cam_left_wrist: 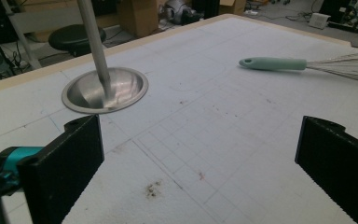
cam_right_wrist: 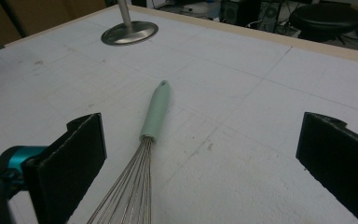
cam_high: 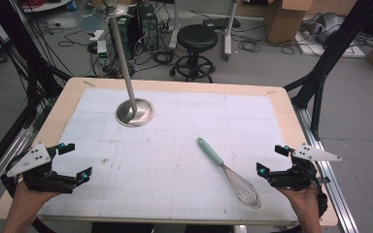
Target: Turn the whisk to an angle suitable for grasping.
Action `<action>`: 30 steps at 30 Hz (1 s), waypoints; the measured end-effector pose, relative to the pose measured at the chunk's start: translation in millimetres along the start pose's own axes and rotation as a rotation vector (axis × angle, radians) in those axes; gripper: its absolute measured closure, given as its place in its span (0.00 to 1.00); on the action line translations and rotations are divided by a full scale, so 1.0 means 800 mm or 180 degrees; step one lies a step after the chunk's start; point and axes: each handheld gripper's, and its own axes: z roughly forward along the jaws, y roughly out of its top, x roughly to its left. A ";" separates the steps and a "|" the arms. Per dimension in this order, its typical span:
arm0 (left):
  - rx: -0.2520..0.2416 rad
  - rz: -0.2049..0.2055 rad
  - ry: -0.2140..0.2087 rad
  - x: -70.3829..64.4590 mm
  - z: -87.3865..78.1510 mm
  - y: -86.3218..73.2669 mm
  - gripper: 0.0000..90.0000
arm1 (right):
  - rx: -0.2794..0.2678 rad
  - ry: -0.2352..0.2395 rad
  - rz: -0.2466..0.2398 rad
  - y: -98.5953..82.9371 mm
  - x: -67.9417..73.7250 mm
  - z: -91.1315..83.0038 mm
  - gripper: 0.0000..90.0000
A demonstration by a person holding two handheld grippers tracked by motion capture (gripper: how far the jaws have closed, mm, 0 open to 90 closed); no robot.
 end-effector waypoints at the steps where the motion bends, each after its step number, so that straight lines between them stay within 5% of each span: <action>1: -0.0005 0.0002 0.0002 0.000 0.000 0.001 0.02 | 0.0006 -0.0002 0.0001 0.000 0.000 0.000 0.00; 21: -0.0009 0.0015 0.0029 0.005 -0.005 0.000 0.02 | 0.0192 -0.0085 -0.0006 0.013 0.003 -0.001 0.00; 30: 0.0023 0.0020 0.0024 0.003 -0.002 -0.001 0.02 | 0.0470 0.0013 -0.0204 0.039 0.009 0.021 0.00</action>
